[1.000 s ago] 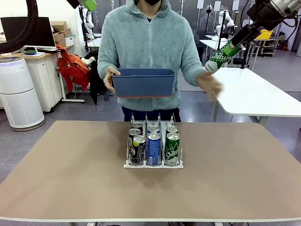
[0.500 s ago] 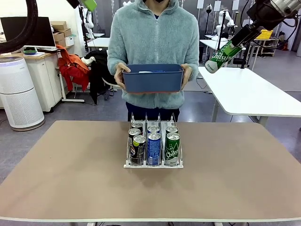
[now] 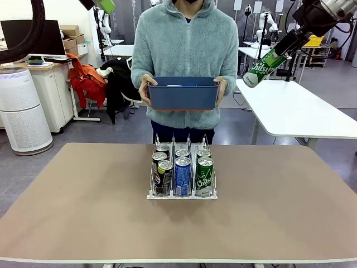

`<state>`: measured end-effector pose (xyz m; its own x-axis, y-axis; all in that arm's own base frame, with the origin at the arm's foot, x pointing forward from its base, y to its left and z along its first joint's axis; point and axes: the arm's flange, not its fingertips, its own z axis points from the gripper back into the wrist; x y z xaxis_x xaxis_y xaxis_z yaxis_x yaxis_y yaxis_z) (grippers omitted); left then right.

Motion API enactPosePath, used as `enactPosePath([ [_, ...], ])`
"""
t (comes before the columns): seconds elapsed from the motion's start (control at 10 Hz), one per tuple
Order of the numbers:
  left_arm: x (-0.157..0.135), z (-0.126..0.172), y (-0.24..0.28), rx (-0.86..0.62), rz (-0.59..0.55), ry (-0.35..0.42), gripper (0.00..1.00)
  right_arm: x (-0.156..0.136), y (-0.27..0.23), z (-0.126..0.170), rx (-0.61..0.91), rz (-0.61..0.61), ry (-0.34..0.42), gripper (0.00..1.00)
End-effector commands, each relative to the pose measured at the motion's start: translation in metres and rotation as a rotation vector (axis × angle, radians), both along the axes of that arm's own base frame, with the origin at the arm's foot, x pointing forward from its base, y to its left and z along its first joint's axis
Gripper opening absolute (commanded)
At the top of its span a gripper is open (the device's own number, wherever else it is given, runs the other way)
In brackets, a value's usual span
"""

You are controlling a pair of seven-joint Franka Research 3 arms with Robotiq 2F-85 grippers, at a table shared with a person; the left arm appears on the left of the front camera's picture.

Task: Fill the beverage cans into the dispenser.
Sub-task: Place the picked Sprite in the line of the Automatic Can Dispenser with the same cans.

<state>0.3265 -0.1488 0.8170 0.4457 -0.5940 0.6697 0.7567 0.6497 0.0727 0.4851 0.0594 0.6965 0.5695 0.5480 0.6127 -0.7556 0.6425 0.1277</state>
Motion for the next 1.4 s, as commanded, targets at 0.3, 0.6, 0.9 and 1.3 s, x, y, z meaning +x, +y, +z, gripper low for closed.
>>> enactPosePath([
  [0.3,-0.002,-0.001,0.001,0.001,0.004,0.003,1.00,-0.071,0.008,-0.044,0.000,-0.144,0.059,0.58],
  [0.6,-0.002,-0.001,0.001,0.001,0.004,0.003,1.00,-0.100,0.024,-0.096,-0.117,-0.212,0.163,0.58],
  [0.9,-0.002,-0.001,0.001,0.001,0.004,0.003,1.00,-0.111,0.058,-0.144,-0.201,-0.103,0.239,0.58],
  [1.3,-0.002,-0.001,0.001,0.001,0.004,0.003,1.00,-0.114,0.068,-0.162,-0.225,-0.050,0.274,0.58],
])
